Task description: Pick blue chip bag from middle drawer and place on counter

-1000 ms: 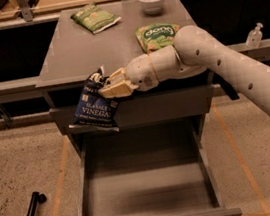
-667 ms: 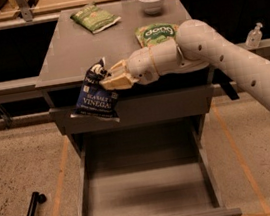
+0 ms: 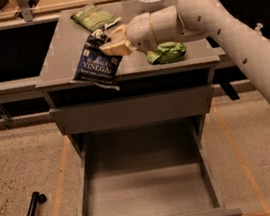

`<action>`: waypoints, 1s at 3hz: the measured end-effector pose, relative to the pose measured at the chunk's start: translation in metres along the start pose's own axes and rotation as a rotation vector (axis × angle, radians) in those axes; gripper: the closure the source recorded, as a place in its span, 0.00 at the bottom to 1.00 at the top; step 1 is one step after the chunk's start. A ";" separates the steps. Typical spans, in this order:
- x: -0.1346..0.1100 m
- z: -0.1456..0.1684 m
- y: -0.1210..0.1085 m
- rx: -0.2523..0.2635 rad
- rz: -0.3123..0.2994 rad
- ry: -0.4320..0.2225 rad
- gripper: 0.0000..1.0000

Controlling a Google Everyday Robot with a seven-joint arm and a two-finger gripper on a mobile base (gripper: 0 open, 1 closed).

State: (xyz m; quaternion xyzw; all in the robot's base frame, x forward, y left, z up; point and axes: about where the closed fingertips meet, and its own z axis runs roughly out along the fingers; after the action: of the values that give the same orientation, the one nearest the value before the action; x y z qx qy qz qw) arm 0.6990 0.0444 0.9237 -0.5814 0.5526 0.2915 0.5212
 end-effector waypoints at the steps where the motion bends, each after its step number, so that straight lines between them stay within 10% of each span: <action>1: 0.000 0.005 -0.043 0.030 -0.041 0.000 1.00; 3: 0.009 0.002 -0.116 0.135 -0.077 -0.036 0.84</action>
Offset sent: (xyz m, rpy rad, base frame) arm 0.1528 -0.0416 0.0600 0.0735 -0.1821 -0.1320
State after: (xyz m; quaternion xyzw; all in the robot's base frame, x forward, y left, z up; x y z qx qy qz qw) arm 0.8114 0.0254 0.9483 -0.5602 0.5389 0.2437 0.5799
